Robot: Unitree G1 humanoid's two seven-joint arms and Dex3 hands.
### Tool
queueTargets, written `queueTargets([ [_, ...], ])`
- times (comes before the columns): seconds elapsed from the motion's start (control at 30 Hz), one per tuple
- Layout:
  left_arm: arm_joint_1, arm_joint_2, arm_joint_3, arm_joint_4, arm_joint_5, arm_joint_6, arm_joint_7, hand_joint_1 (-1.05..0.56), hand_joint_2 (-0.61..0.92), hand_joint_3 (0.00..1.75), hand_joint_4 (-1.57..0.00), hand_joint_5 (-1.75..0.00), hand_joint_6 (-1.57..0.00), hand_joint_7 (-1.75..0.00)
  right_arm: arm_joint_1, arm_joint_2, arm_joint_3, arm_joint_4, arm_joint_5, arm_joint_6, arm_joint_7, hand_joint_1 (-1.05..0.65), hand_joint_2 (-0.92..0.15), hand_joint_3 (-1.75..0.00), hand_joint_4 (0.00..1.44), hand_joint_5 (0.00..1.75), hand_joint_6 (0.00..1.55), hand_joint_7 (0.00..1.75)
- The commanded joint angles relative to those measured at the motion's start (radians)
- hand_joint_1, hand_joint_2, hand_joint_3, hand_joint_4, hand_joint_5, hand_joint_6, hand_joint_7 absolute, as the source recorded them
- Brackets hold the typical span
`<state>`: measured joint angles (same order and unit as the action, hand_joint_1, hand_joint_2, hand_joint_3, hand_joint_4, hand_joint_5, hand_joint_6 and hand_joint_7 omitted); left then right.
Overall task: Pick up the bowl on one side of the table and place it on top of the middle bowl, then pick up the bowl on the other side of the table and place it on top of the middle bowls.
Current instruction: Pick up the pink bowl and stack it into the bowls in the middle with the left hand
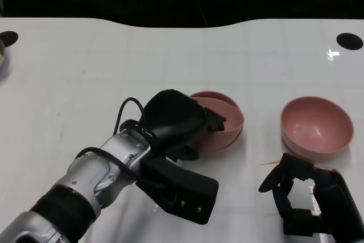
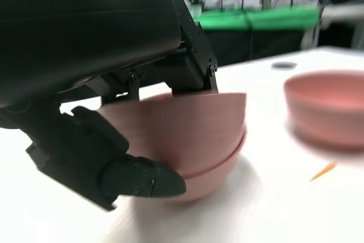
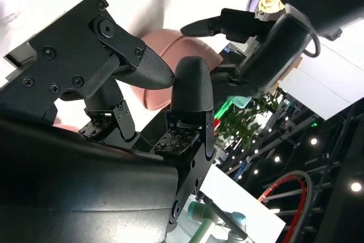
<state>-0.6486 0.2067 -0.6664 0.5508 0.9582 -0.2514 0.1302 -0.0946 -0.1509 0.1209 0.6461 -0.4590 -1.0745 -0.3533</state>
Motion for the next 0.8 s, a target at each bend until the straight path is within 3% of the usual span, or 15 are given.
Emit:
queueTargets([
  [0.03,-0.001,0.034,-0.024,-0.067,0.063,0.055,-0.048,-0.57,0.92,0.21,-0.34,-0.16,-0.40,0.00,0.018,-0.005,-0.008,-0.025,0.020,0.010,0.007,-0.57,-0.36,-1.42,0.80,1.75,0.77,1.43],
  [0.17,0.024,0.049,-0.034,-0.119,0.102,0.101,-0.075,-0.75,0.92,0.38,-0.20,-0.09,-0.26,0.00,0.024,-0.006,-0.009,-0.043,0.017,0.016,0.008,-0.54,-0.34,-1.45,0.81,1.74,0.77,1.43],
  [0.3,0.071,0.057,-0.025,-0.155,0.099,0.120,-0.056,-0.83,0.92,0.48,-0.10,-0.05,-0.13,0.00,0.031,-0.005,-0.008,-0.061,0.022,0.024,0.015,-0.51,-0.31,-1.46,0.81,1.74,0.79,1.42],
  [0.47,0.126,0.043,-0.014,-0.112,0.077,0.093,0.080,-0.83,0.92,0.46,-0.07,-0.05,-0.08,0.00,0.043,-0.004,-0.006,-0.088,0.024,0.039,0.022,-0.47,-0.28,-1.49,0.82,1.74,0.79,1.42],
  [0.8,0.158,0.012,-0.035,0.015,0.054,0.068,0.170,-0.78,0.92,0.39,0.00,-0.01,-0.02,0.00,0.066,0.002,-0.003,-0.137,0.048,0.067,0.050,-0.41,-0.21,-1.58,0.82,1.74,0.81,1.40],
])
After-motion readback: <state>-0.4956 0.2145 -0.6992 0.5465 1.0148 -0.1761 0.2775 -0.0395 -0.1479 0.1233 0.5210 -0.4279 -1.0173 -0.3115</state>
